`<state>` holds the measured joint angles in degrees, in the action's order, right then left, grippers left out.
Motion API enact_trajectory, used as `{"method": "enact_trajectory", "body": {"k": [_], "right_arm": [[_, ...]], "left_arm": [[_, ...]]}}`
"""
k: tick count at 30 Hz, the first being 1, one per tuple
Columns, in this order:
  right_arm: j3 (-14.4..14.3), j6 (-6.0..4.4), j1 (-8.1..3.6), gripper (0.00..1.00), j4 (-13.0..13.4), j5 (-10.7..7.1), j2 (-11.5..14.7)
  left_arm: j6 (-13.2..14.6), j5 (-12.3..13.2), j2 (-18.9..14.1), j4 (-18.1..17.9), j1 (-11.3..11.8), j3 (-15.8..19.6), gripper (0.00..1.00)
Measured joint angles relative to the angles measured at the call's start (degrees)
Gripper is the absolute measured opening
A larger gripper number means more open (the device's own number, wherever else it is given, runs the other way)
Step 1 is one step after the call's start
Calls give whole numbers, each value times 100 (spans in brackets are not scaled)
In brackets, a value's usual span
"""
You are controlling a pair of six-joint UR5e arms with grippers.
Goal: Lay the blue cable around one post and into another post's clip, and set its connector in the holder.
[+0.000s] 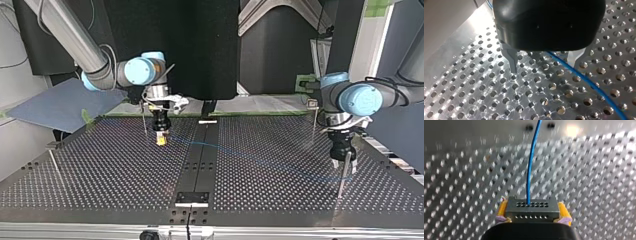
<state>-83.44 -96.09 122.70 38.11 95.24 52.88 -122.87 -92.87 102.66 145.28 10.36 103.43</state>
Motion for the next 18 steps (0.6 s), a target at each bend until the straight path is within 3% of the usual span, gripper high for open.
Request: {"method": "enact_trajectory", "body": {"k": [4,11,18], "right_arm": [[-187,-31,-83,11,187,119,0],[-546,-279,-411,11,546,455,-5],[-871,-296,-735,11,871,779,-11]], "left_arm": [[-7,8,0,-13,-1,7,100],[-9,14,-3,-16,-8,9,100],[-9,46,-5,-5,-27,9,100]]}}
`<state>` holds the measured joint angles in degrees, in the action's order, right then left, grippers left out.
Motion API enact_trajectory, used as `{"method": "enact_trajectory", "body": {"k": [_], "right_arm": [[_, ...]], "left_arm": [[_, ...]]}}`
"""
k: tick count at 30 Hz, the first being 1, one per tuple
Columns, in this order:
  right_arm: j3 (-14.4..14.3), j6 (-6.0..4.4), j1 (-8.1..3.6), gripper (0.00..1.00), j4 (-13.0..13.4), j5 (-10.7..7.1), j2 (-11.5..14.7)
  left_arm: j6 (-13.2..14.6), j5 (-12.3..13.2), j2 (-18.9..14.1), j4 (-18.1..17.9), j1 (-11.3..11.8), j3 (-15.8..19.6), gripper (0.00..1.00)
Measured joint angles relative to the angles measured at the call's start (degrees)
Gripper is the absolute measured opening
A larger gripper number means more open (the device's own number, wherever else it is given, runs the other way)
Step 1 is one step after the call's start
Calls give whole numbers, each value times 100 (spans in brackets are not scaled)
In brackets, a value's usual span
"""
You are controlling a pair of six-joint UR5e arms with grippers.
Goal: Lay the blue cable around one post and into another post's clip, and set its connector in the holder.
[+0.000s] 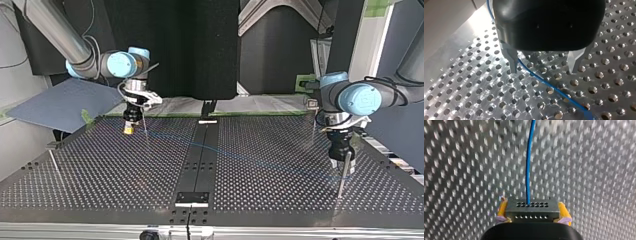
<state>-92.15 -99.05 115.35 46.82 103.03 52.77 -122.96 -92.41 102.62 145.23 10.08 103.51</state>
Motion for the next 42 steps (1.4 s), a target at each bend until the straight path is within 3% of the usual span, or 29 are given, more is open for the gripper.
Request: {"method": "enact_trajectory", "body": {"k": [9,17,21,31,36,42], "right_arm": [[-414,5,-414,11,414,390,-159],[-788,-155,-788,15,788,756,-517],[-983,-169,-934,15,983,901,-713],[-1480,-95,-929,15,1480,905,-1210],[-1738,28,-875,15,1738,794,-1467],[-2074,33,-852,15,2074,718,-1804]], "left_arm": [[0,6,0,5,-12,0,100],[0,8,1,-1,-12,0,100],[0,9,0,4,-15,0,100],[0,0,3,-6,-11,0,100],[1,0,4,-10,-10,0,100],[2,4,2,-4,-11,0,100]]}}
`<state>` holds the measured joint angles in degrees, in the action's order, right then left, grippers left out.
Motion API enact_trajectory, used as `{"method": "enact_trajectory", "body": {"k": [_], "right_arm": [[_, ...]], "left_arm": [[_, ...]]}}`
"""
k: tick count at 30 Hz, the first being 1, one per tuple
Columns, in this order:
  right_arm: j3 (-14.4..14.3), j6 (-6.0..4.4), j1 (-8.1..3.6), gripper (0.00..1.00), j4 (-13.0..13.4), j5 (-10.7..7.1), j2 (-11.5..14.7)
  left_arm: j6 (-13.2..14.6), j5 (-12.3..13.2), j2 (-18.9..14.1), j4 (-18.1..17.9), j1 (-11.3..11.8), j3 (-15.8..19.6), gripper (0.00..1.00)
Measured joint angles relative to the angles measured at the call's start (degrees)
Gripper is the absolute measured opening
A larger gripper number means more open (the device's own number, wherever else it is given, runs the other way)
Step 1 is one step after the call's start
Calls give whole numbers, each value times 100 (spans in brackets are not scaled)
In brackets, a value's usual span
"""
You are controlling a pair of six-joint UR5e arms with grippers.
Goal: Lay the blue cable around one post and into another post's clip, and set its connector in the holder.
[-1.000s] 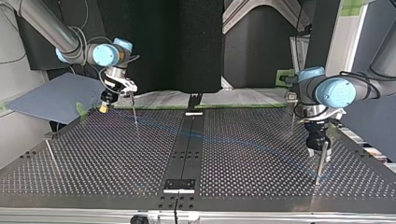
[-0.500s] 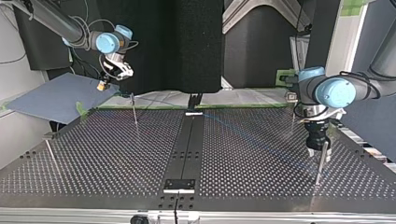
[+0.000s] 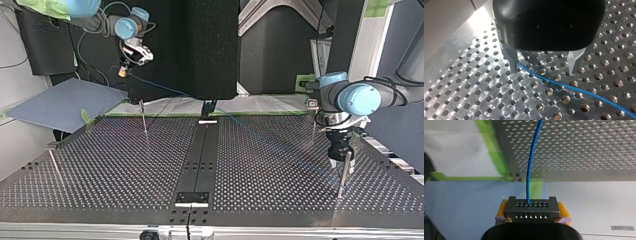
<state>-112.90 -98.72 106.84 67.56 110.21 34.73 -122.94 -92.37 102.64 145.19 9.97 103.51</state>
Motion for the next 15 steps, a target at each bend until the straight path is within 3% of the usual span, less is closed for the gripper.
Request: {"method": "enact_trajectory", "body": {"k": [10,15], "right_arm": [[-501,14,-59,18,501,-90,-501],[-667,-48,-158,21,769,-302,-767]], "left_arm": [[-2,5,1,4,-2,0,100],[-2,10,2,2,0,0,100]]}}
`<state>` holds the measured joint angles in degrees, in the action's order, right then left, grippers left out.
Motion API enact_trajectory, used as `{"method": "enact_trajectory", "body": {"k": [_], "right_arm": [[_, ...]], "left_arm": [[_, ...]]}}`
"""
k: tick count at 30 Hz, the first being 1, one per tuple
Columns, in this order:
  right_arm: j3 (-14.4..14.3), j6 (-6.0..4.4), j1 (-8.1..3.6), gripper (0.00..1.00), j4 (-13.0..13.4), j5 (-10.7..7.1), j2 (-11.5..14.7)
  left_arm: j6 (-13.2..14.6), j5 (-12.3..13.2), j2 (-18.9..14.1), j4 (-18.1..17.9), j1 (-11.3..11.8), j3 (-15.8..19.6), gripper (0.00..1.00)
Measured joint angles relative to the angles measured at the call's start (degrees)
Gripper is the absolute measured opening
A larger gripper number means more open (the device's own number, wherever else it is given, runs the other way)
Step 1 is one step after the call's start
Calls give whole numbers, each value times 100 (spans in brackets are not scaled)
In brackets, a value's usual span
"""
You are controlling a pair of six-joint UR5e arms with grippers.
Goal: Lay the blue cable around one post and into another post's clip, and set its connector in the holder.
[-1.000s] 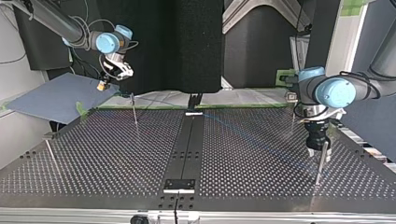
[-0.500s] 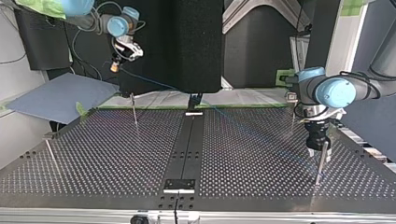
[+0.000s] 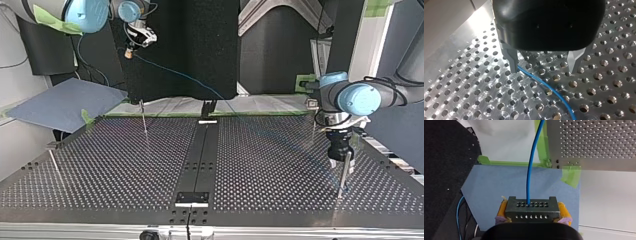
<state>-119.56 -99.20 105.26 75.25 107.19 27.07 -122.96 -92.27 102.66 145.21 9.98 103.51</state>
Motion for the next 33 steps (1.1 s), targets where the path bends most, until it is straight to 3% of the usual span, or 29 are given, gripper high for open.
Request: {"method": "enact_trajectory", "body": {"k": [4,7,15,20,23,27,30,33], "right_arm": [[82,-144,-168,21,202,-197,-99],[120,-160,-307,21,347,-340,-101],[133,127,-683,21,725,-717,127],[130,162,-933,21,784,-969,371],[144,125,-1081,21,818,-1117,518],[161,-18,-1263,21,934,-1308,709],[185,-101,-1323,21,1065,-1477,879],[263,-92,-1316,21,1094,-1636,1030]], "left_arm": [[0,24,0,-3,1,0,100],[0,30,0,-10,-3,0,100],[0,34,-1,-25,-3,0,100],[0,35,1,-27,-3,1,100],[0,37,1,-27,-4,1,100],[0,36,1,-26,-13,1,100],[6,34,-2,-17,-25,0,100],[14,32,0,-11,-41,0,100]]}}
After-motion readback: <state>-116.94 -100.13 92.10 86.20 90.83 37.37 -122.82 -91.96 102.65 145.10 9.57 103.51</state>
